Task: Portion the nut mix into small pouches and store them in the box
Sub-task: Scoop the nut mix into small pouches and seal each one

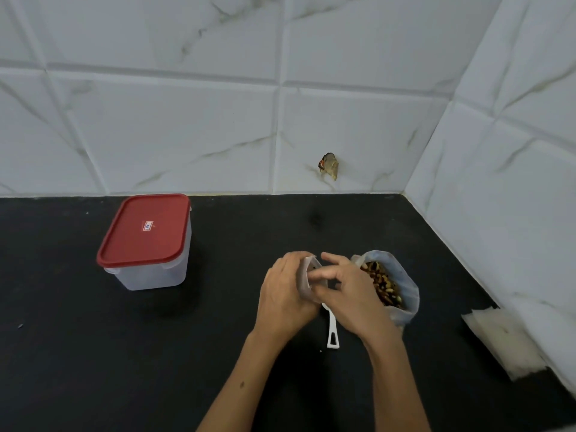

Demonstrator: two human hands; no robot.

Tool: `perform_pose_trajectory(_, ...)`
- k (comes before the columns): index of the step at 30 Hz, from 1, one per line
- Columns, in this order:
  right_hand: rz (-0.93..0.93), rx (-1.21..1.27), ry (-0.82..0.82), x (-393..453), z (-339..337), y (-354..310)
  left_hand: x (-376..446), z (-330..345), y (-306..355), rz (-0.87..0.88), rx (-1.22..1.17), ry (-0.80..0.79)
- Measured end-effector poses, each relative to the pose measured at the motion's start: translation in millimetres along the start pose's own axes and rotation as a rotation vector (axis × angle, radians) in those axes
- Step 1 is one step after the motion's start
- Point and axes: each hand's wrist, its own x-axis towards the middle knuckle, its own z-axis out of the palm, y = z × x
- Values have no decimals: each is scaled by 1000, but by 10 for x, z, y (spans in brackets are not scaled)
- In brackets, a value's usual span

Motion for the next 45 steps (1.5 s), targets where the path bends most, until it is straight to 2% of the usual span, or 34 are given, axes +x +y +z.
perform_pose_trajectory(5, 43, -15, -5, -107, 80, -56, -51, -61, -40, -11, -83, -45)
perform_pose_trajectory(7, 34, 149, 93, -145, 90, -100, -85, -90, -64, -46, -124, -59)
perform_pose_trajectory(9, 54, 356, 263, -171, 83, -113, -115, -131, -96, -76, -152, -53)
perform_pose_trajectory(10, 87, 385, 359, -177, 84, -95, -128, -159, -111, -85, -153, -53)
perform_pose_trajectory(12, 189, 267, 503, -178, 128, 8, -145, -210, -151, -105, -146, -64)
perform_pose_trajectory(13, 275, 164, 522, -187, 180, 87, -151, -227, -176, -122, -143, -72)
perform_pose_trajectory(16, 583, -116, 449, -197, 476, 415, -186, -235, -257, -168, -141, -114)
perform_pose_trajectory(19, 733, -258, 378, -185, 748, 641, -216, -202, -297, -186, -149, -149)
perform_pose_trajectory(23, 665, -311, 374, -111, 759, 614, -197, -125, -271, -206, -127, -179)
perform_pose_trajectory(28, 510, 15, 258, -13, 313, 522, -66, 48, -147, -244, -139, -107)
perform_pose_trajectory(31, 404, 21, 425, -30, -185, 443, 39, 199, -46, -244, -120, -67)
perform_pose_trajectory(33, 371, -84, 591, -51, -482, 496, 87, 339, 33, -253, -112, -67)
perform_pose_trajectory(35, 383, -202, 666, -56, -660, 635, 106, 502, 102, -275, -110, -75)
perform_pose_trajectory(39, 488, -360, 550, -14, -783, 983, 139, 804, 173, -371, -121, -113)
perform_pose_trajectory(45, 471, -428, 394, 125, -725, 1296, 196, 1021, 176, -512, -155, -149)
